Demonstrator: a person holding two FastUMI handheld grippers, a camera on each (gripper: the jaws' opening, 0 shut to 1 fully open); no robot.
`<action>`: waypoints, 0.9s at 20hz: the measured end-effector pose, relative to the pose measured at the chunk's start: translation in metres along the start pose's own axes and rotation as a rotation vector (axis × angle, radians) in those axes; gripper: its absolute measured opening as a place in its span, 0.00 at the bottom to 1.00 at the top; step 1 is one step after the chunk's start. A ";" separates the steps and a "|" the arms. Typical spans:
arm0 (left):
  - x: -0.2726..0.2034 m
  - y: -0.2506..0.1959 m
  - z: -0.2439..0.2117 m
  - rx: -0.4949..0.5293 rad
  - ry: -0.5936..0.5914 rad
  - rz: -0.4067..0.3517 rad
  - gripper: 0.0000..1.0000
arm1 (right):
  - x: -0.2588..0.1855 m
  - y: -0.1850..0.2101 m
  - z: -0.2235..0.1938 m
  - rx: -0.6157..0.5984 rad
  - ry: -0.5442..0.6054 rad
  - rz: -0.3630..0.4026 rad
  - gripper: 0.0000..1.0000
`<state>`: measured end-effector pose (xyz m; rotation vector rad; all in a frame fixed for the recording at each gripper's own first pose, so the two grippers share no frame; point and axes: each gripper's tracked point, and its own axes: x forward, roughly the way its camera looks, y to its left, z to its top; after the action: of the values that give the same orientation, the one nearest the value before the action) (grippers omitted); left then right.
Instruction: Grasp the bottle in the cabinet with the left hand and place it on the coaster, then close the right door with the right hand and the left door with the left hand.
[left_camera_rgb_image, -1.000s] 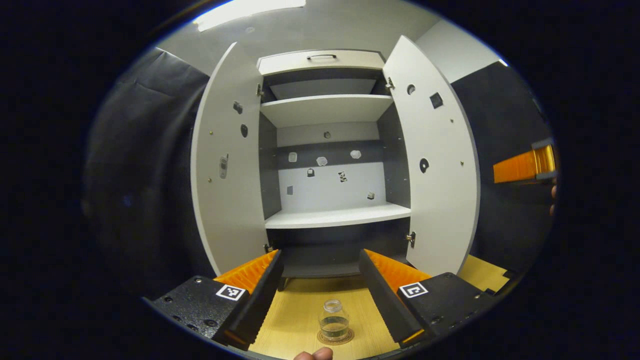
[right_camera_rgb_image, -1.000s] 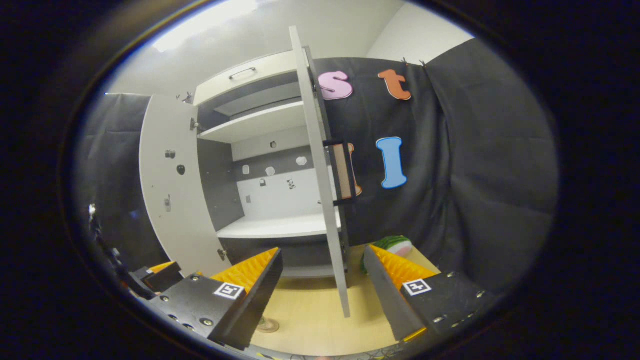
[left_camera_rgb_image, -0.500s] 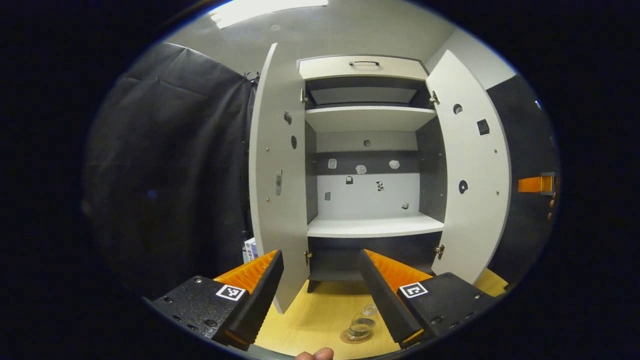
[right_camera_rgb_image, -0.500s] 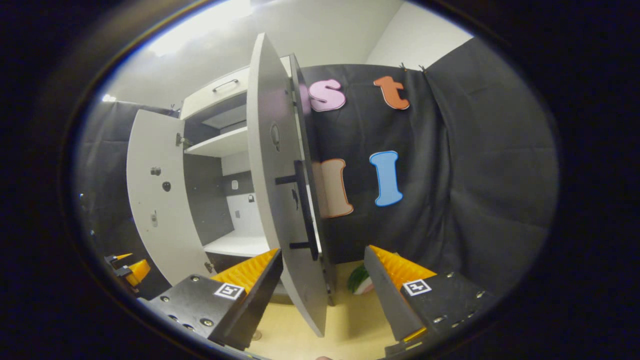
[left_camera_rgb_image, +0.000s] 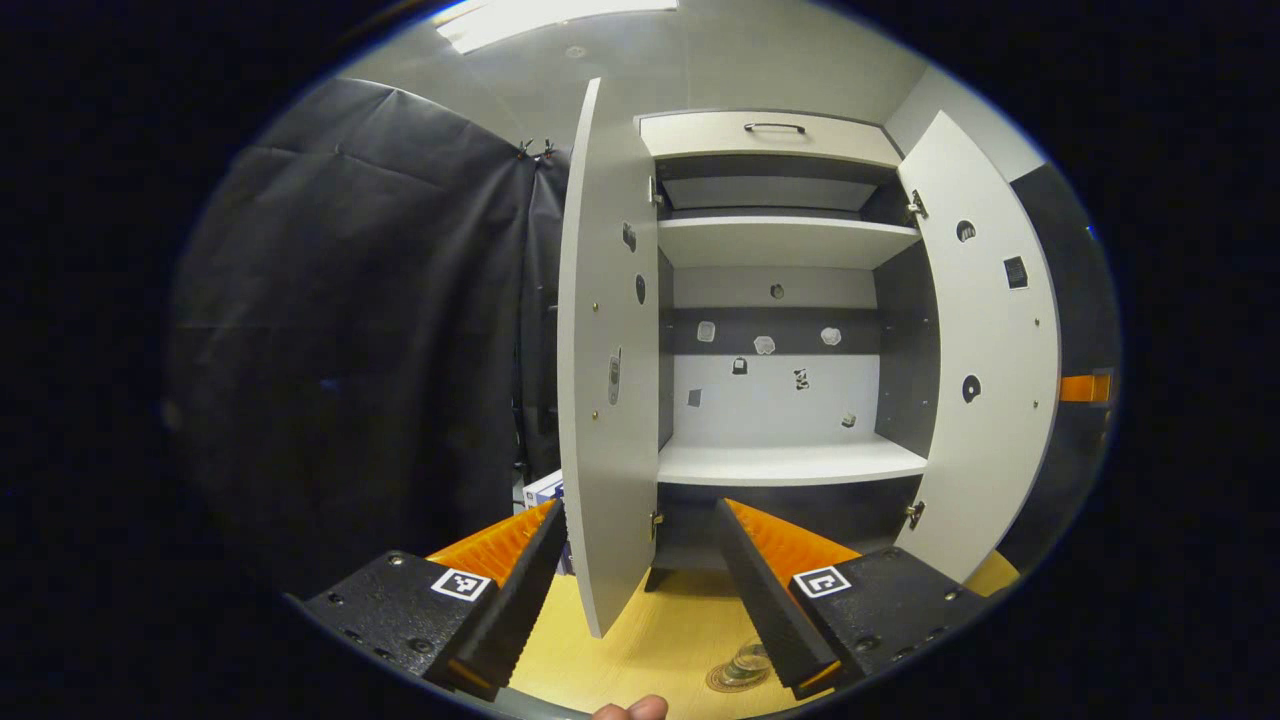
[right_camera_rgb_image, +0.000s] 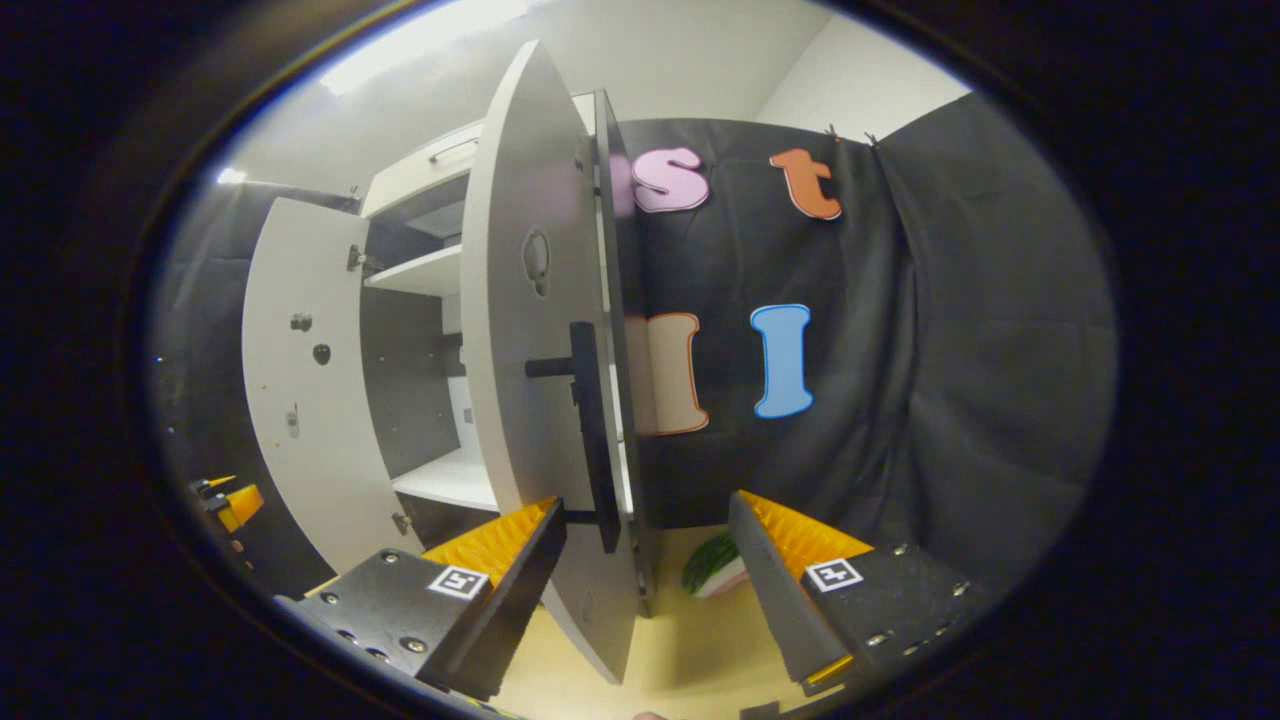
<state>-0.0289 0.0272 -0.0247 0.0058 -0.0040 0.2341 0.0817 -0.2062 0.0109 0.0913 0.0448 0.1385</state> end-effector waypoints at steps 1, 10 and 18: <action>0.001 0.000 -0.001 0.006 0.003 -0.002 0.94 | 0.002 -0.002 -0.002 -0.006 0.003 -0.005 0.99; 0.004 -0.006 -0.002 0.045 0.001 -0.035 0.95 | 0.007 0.028 -0.004 -0.026 -0.012 0.042 0.98; 0.008 -0.007 -0.005 0.072 -0.008 -0.041 0.95 | 0.026 0.074 -0.015 -0.045 -0.003 0.138 0.98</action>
<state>-0.0191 0.0229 -0.0292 0.0785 -0.0038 0.1934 0.0970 -0.1277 0.0021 0.0500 0.0327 0.2768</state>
